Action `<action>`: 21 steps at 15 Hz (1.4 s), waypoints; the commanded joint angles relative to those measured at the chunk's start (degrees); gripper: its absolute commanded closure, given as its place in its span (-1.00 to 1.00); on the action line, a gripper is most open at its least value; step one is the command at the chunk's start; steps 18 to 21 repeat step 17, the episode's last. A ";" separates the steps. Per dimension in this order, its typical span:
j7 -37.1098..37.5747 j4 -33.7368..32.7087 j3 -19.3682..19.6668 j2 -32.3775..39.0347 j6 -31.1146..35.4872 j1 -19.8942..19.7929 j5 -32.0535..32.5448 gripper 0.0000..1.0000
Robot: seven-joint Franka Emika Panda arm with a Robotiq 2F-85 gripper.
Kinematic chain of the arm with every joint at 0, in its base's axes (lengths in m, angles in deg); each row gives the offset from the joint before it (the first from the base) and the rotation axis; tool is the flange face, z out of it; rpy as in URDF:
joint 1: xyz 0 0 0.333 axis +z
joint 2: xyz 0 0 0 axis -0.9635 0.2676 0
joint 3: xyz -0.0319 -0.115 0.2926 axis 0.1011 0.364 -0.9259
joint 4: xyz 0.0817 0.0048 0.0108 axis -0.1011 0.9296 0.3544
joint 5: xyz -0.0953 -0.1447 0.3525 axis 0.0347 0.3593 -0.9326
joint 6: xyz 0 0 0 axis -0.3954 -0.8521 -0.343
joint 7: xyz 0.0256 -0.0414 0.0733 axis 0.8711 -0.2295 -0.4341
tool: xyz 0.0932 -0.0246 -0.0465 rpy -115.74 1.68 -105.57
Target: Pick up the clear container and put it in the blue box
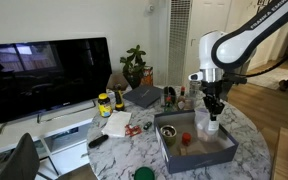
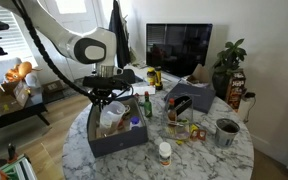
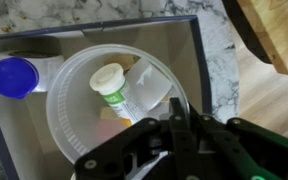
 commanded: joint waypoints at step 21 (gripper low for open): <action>-14.14 -2.45 3.96 -14.72 -28.45 -9.45 -8.92 -0.89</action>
